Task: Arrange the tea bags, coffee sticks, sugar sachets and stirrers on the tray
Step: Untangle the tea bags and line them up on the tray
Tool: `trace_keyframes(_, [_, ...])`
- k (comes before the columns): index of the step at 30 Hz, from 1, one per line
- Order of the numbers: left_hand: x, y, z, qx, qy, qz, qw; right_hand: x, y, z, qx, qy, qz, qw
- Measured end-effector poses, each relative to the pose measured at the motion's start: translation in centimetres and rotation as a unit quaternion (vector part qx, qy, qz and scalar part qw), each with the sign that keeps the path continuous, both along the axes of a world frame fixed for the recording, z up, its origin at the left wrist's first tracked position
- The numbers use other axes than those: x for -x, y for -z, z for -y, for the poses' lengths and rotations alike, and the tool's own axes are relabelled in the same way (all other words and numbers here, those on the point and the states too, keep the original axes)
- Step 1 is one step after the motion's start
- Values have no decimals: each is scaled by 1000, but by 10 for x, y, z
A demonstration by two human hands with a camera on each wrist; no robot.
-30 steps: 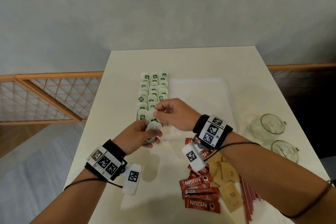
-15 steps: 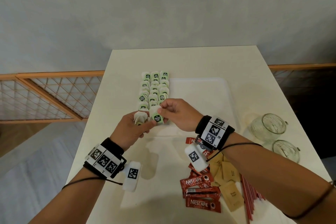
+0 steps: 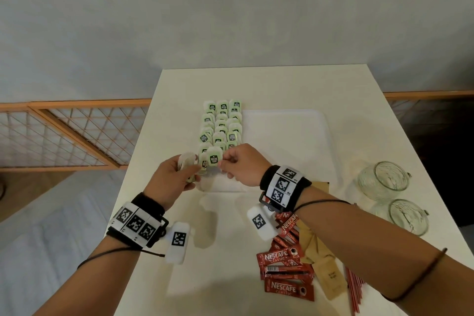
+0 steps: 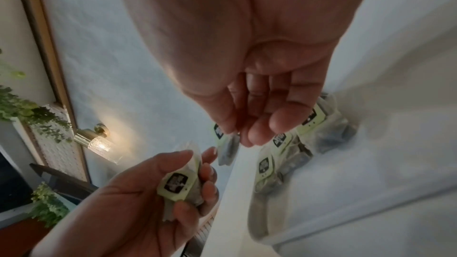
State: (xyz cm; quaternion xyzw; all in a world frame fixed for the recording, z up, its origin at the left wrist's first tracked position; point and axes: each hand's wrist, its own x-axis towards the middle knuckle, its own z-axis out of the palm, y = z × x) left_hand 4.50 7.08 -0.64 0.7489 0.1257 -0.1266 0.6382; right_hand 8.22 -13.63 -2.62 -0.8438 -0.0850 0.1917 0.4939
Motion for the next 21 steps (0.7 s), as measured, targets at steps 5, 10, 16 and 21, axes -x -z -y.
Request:
trace_keyframes(5, [3,4,-11,52,-13,-56,997,3,17,-19,77,-31,-43,996])
trace_keyframes(10, [7,9,-14,79,-3,-57,995,5,21,-35,95,-32,-68,993])
trace_keyframes(16, [9,12,-17,81,6,-41,996,3,21,-41,145,-24,-67,987])
trace_keyframes(21, [9,13,-16,78,18,-34,996,5,15,-32,177,-25,17,984])
